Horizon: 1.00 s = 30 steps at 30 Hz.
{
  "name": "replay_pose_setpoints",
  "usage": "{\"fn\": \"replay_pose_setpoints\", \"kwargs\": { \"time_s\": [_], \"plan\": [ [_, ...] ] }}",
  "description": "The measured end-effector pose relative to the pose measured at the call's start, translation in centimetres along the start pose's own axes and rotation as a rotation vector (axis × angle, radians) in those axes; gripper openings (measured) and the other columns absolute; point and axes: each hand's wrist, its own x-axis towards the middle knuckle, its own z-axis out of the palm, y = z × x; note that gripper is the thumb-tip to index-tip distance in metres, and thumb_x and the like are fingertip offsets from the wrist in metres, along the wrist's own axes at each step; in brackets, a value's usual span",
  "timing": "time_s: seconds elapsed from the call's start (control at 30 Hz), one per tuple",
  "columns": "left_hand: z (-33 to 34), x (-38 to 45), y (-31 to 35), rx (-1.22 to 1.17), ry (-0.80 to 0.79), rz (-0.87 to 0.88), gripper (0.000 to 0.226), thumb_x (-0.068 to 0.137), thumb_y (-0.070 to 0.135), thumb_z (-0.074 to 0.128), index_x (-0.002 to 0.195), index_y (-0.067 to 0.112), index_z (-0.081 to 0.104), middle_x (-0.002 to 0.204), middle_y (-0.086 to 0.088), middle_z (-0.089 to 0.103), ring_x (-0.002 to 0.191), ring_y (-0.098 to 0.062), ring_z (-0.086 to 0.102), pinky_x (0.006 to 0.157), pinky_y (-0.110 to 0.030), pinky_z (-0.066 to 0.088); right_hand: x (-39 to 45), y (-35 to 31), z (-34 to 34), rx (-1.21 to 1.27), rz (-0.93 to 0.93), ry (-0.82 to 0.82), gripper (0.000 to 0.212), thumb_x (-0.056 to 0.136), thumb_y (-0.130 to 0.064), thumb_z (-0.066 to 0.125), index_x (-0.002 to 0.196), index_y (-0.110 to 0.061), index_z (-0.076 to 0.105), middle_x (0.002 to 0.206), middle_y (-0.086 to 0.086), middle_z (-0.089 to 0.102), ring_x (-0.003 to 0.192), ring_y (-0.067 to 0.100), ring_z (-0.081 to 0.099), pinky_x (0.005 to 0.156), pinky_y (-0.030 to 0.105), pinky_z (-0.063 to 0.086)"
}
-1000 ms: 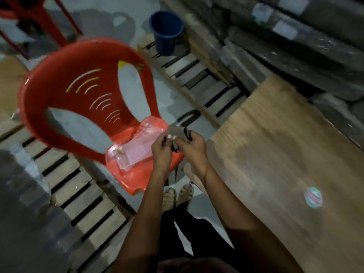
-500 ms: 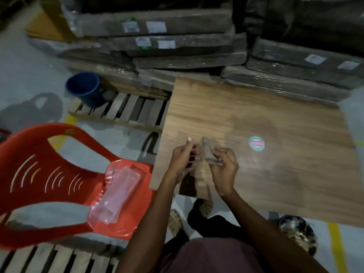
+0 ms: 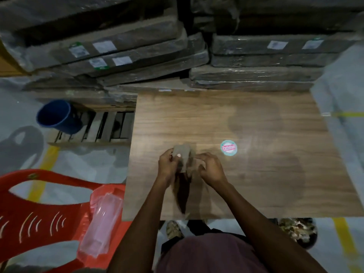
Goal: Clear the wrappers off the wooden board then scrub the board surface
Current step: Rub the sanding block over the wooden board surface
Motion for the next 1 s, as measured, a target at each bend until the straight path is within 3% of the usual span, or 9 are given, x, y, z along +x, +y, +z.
{"fn": "replay_pose_setpoints", "kwargs": {
  "time_s": [0.13, 0.27, 0.37, 0.43, 0.53, 0.67, 0.8, 0.9, 1.0],
  "plan": [
    [1.1, 4.1, -2.0, 0.273, 0.08, 0.104, 0.029, 0.097, 0.019, 0.068, 0.125, 0.008, 0.07, 0.115, -0.011, 0.075, 0.106, -0.029, 0.07, 0.089, -0.038, 0.058, 2.7, 3.9, 0.2, 0.056, 0.22, 0.017, 0.053, 0.074, -0.022, 0.048, 0.119, -0.017, 0.075, 0.123, 0.011, 0.071, 0.118, 0.03, 0.064, 0.105, 0.037, 0.049],
    [1.0, 5.0, -3.8, 0.797, 0.264, 0.182, 0.054, 0.091, 0.019, 0.069, 0.142, 0.014, 0.051, 0.138, -0.015, 0.054, 0.126, -0.033, 0.051, 0.105, -0.046, 0.047, 5.9, 6.0, 1.1, 0.081, 0.253, 0.124, 0.043, 0.076, -0.015, 0.05, 0.108, -0.013, 0.079, 0.114, 0.014, 0.074, 0.109, 0.034, 0.069, 0.1, 0.043, 0.054],
    [0.6, 4.7, -4.1, 0.887, 0.09, 0.34, 0.051, 0.097, 0.019, 0.062, 0.146, 0.022, 0.047, 0.151, -0.008, 0.046, 0.14, -0.029, 0.043, 0.117, -0.051, 0.039, 7.9, 7.0, 2.4, 0.011, 0.239, 0.155, 0.042, 0.078, -0.011, 0.051, 0.111, -0.015, 0.076, 0.114, 0.013, 0.072, 0.108, 0.036, 0.065, 0.099, 0.045, 0.052],
    [0.3, 5.3, -5.3, 1.041, -0.063, 0.467, 0.067, 0.091, 0.008, 0.067, 0.153, 0.013, 0.042, 0.16, -0.014, 0.04, 0.15, -0.034, 0.035, 0.123, -0.051, 0.029, 9.6, 7.3, 3.4, -0.029, 0.204, 0.177, 0.04, 0.079, -0.014, 0.05, 0.111, -0.015, 0.074, 0.113, 0.011, 0.071, 0.107, 0.038, 0.062, 0.098, 0.043, 0.05],
    [-0.1, 6.7, -6.5, 1.082, -0.089, 0.476, 0.072, 0.086, -0.008, 0.065, 0.153, 0.003, 0.04, 0.16, -0.018, 0.039, 0.149, -0.036, 0.037, 0.118, -0.053, 0.038, 12.0, 7.3, 5.1, -0.086, 0.158, 0.228, 0.037, 0.081, -0.026, 0.051, 0.104, -0.021, 0.079, 0.107, 0.005, 0.072, 0.106, 0.036, 0.062, 0.094, 0.039, 0.046],
    [-1.2, 7.3, -6.6, 1.129, -0.012, 0.545, 0.07, 0.076, -0.005, 0.081, 0.14, 0.0, 0.056, 0.147, -0.021, 0.055, 0.137, -0.038, 0.052, 0.116, -0.039, 0.037, 13.7, 6.0, 6.4, -0.2, 0.186, 0.254, 0.032, 0.086, -0.033, 0.059, 0.113, -0.027, 0.075, 0.119, 0.003, 0.065, 0.117, 0.031, 0.052, 0.095, 0.041, 0.044],
    [-2.6, 9.8, -5.7, 1.203, 0.024, 0.558, 0.066, 0.061, -0.009, 0.088, 0.124, -0.001, 0.069, 0.13, -0.022, 0.067, 0.12, -0.038, 0.067, 0.097, -0.048, 0.055, 14.8, 5.0, 7.7, -0.214, 0.34, 0.285, 0.025, 0.086, -0.034, 0.061, 0.109, -0.028, 0.067, 0.129, 0.003, 0.055, 0.127, 0.028, 0.042, 0.102, 0.048, 0.037],
    [-3.2, 12.4, -4.7, 1.246, 0.06, 0.649, 0.045, 0.08, -0.002, 0.063, 0.124, 0.001, 0.07, 0.13, -0.02, 0.068, 0.113, -0.036, 0.071, 0.082, -0.041, 0.061, 15.8, 4.4, 8.6, -0.271, 0.473, 0.351, 0.027, 0.085, -0.036, 0.056, 0.107, -0.023, 0.066, 0.129, 0.005, 0.056, 0.126, 0.03, 0.043, 0.1, 0.05, 0.038],
    [-3.6, 14.0, -2.9, 1.311, -0.008, 0.627, 0.055, 0.089, 0.012, 0.044, 0.142, 0.007, 0.058, 0.149, -0.017, 0.055, 0.13, -0.034, 0.061, 0.085, -0.038, 0.057, 16.2, 3.8, 9.1, -0.374, 0.489, 0.371, 0.029, 0.085, -0.036, 0.055, 0.106, -0.018, 0.062, 0.125, 0.01, 0.057, 0.122, 0.033, 0.047, 0.093, 0.05, 0.039]
  ]
}}
